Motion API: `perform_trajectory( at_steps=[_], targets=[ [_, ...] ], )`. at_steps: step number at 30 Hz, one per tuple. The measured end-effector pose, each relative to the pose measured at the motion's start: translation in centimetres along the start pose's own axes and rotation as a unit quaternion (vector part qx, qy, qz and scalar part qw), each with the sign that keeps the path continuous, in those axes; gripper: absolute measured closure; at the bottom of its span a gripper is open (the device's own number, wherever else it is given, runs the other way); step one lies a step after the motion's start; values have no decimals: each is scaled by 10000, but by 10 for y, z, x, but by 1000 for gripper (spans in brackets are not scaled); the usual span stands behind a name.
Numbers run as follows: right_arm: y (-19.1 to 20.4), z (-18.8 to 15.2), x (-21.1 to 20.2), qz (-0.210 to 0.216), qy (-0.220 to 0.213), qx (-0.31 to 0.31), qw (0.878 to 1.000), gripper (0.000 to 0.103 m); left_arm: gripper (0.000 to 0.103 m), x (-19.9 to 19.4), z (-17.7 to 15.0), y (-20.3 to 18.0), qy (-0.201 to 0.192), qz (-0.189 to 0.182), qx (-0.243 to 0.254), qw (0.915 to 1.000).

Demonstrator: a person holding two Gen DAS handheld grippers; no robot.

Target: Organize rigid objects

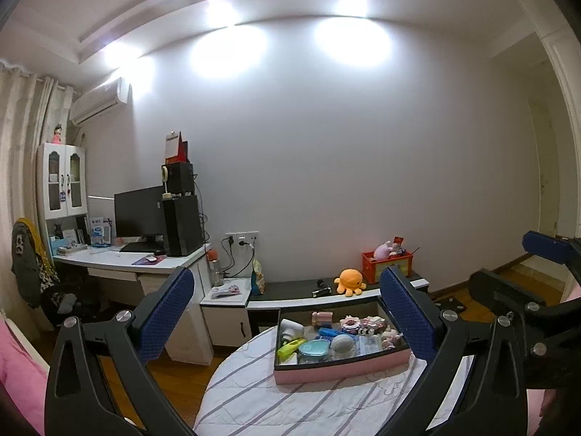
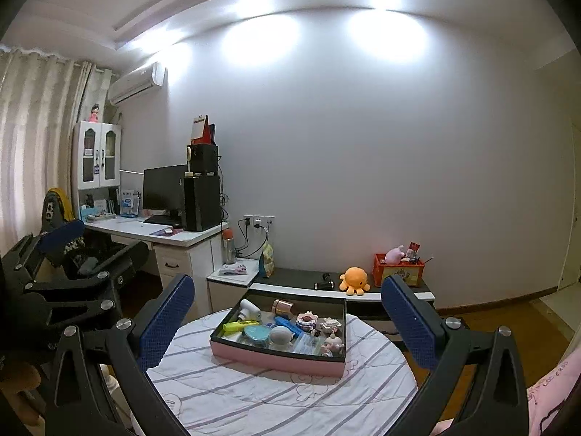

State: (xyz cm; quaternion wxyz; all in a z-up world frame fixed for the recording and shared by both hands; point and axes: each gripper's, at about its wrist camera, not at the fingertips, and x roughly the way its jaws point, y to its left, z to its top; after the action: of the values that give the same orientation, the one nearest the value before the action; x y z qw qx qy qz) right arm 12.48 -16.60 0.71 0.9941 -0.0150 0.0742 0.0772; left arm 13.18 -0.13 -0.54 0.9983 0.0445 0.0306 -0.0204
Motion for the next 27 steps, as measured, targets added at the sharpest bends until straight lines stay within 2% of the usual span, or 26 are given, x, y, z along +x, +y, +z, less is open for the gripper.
perform_trajectory(
  at_steps=[13, 17, 27],
  targets=[
    [13, 5, -28, -8, -313, -113, 9994, 0, 0, -26, 6, 4, -290, -60, -122, 9995],
    [14, 6, -33, 14, -373, -130, 9992, 0, 0, -34, 7, 4, -396, 24, -109, 9992],
    [14, 4, -35, -13, -415, -154, 9990, 0, 0, -35, 7, 4, -409, 44, -61, 9991]
  ],
)
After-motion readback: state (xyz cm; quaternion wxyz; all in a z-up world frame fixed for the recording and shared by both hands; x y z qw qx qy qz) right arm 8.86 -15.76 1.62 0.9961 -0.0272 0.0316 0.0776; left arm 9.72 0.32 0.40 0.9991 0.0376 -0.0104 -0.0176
